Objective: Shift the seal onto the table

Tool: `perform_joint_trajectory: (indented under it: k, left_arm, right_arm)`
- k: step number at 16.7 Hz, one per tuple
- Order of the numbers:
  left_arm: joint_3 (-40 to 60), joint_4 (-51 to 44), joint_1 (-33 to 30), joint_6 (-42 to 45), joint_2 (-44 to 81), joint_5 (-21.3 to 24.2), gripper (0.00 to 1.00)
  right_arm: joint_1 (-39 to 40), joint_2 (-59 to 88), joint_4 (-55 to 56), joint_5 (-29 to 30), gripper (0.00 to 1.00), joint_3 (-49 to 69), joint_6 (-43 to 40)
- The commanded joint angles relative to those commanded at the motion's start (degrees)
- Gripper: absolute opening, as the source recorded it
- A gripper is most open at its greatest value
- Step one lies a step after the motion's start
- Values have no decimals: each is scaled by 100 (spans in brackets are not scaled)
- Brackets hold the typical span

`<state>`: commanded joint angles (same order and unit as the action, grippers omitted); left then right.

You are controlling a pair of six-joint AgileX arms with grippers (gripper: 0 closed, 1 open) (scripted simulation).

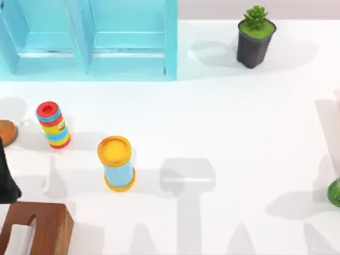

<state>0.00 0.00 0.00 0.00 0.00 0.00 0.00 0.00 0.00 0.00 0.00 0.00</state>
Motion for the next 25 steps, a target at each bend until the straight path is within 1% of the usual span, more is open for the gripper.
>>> perform_joint_trajectory:
  k: [4, 8, 11, 16, 19, 22, 25]
  left_arm:
    - [0, 0, 0, 0, 0, 0, 100]
    - [0, 0, 0, 0, 0, 0, 100]
    - [0, 0, 0, 0, 0, 0, 100]
    - [0, 0, 0, 0, 0, 0, 100]
    - [0, 0, 0, 0, 0, 0, 100]
    - [0, 0, 0, 0, 0, 0, 100]
    - [0, 0, 0, 0, 0, 0, 100]
  right_arm:
    - [-102, 191, -180, 16, 100, 180, -80]
    - [-567, 1283, -1169, 49, 100, 1222, -516]
    - [-1021, 2722, -2279, 31, 100, 2509, -984]
    - [-1836, 5960, -4418, -11, 100, 4878, -1783]
    - [-2286, 7645, -5573, -11, 100, 6087, -2222]
    - [-2640, 8803, -6447, -10, 100, 6988, -2584]
    - [-2867, 9442, -6986, -5, 100, 7560, -2820]
